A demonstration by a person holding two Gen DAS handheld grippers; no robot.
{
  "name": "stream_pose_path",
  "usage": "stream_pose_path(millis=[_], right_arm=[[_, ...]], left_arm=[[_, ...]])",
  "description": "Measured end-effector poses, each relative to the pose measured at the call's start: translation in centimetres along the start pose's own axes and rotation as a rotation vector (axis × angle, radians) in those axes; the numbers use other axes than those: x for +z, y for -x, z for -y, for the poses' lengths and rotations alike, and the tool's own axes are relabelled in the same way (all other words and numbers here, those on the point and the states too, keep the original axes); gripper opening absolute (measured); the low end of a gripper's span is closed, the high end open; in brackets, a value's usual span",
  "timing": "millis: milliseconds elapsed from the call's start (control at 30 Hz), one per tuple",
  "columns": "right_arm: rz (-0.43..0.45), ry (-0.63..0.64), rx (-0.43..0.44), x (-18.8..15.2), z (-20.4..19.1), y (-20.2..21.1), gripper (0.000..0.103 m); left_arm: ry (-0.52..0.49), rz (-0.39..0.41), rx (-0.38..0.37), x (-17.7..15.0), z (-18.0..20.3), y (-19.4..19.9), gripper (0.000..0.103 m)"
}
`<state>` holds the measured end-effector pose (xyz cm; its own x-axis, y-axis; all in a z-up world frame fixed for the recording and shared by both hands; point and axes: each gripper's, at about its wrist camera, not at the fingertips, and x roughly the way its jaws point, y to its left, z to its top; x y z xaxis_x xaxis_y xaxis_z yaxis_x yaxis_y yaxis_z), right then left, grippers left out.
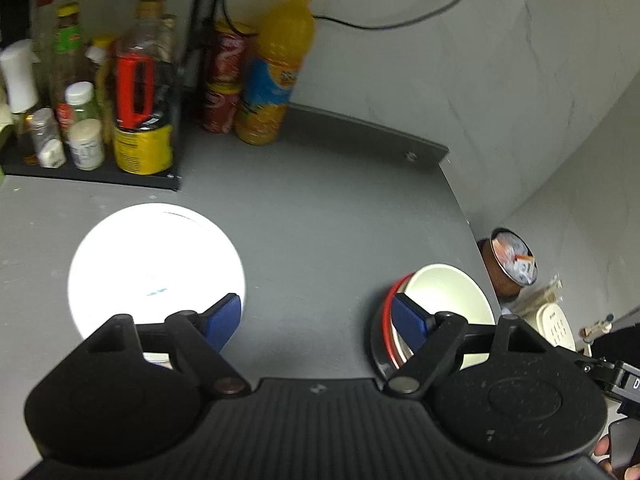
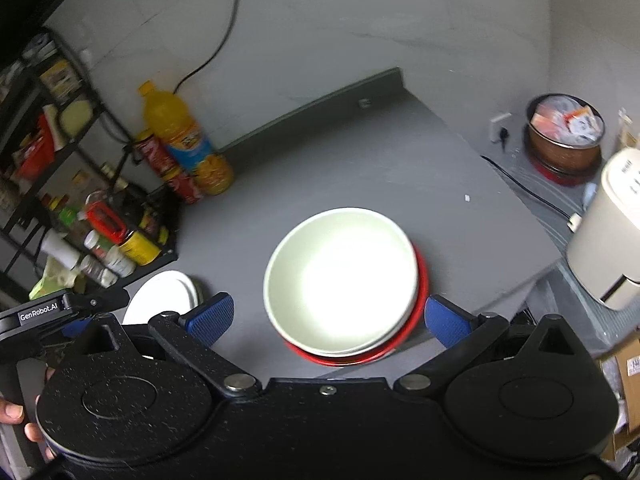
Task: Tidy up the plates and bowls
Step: 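Move both tools to the rim of the red bowl stack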
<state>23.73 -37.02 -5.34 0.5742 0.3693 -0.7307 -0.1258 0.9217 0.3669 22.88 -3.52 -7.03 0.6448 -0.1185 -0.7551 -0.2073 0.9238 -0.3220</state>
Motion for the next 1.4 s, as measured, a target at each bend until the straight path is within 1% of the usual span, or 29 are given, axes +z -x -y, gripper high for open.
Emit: stream_pose_path(millis=[233, 367, 600, 733, 767, 800, 867, 967, 1133, 1233, 1267, 1333, 1400], right_arm=[[0.013, -0.056, -0.032, -0.4, 2.7, -0.4, 0.103], [0.012, -0.088, -0.044, -0.5, 3.8, -1.1, 0.102], [-0.039, -0.119, -0.022, -0.2, 6.1, -4.2, 0.094], [-0.069, -0.118, -0.008, 0.4, 7.0, -6.3, 0.088], [-0.086, -0.122, -0.009, 0.6, 7.2, -7.0, 0.086], [-0.106, -0.127, -0.010, 0.7, 7.4, -7.7, 0.082], [-0.139, -0.134, -0.005, 1.0, 7.7, -8.8, 0.077], [-0.168, -0.146, 0.019, 1.3, 8.0, -10.3, 0.076], [-0.245, -0.155, 0.047, 1.8, 8.1, -13.1, 0.072], [-0.301, -0.167, 0.057, 2.1, 8.2, -14.8, 0.064], [-0.322, -0.182, 0.068, 2.2, 8.3, -15.3, 0.061], [-0.342, -0.169, 0.063, 2.5, 8.4, -16.0, 0.058], [-0.360, -0.151, 0.059, 2.6, 8.3, -16.6, 0.055]], left_arm=[[-0.063, -0.066, -0.015, 0.1, 2.9, -3.0, 0.081], [-0.068, -0.105, -0.035, 0.2, 4.3, -4.6, 0.081], [-0.061, -0.174, -0.054, 0.6, 6.2, -8.3, 0.081], [-0.076, -0.210, -0.042, 0.8, 7.1, -11.1, 0.080], [-0.067, -0.232, -0.036, 0.7, 7.2, -12.0, 0.079], [-0.050, -0.251, -0.026, 0.8, 7.1, -12.8, 0.077], [-0.027, -0.273, -0.005, 0.7, 7.2, -14.0, 0.077], [-0.033, -0.289, 0.005, 0.7, 7.2, -15.3, 0.076], [0.026, -0.346, 0.031, 0.5, 6.5, -17.5, 0.071], [0.064, -0.375, 0.037, 0.5, 6.0, -18.5, 0.066], [0.071, -0.384, 0.037, 0.5, 5.9, -18.9, 0.063], [0.086, -0.402, 0.038, 0.4, 5.7, -19.5, 0.058], [0.115, -0.428, 0.033, 0.4, 5.4, -20.1, 0.050]])
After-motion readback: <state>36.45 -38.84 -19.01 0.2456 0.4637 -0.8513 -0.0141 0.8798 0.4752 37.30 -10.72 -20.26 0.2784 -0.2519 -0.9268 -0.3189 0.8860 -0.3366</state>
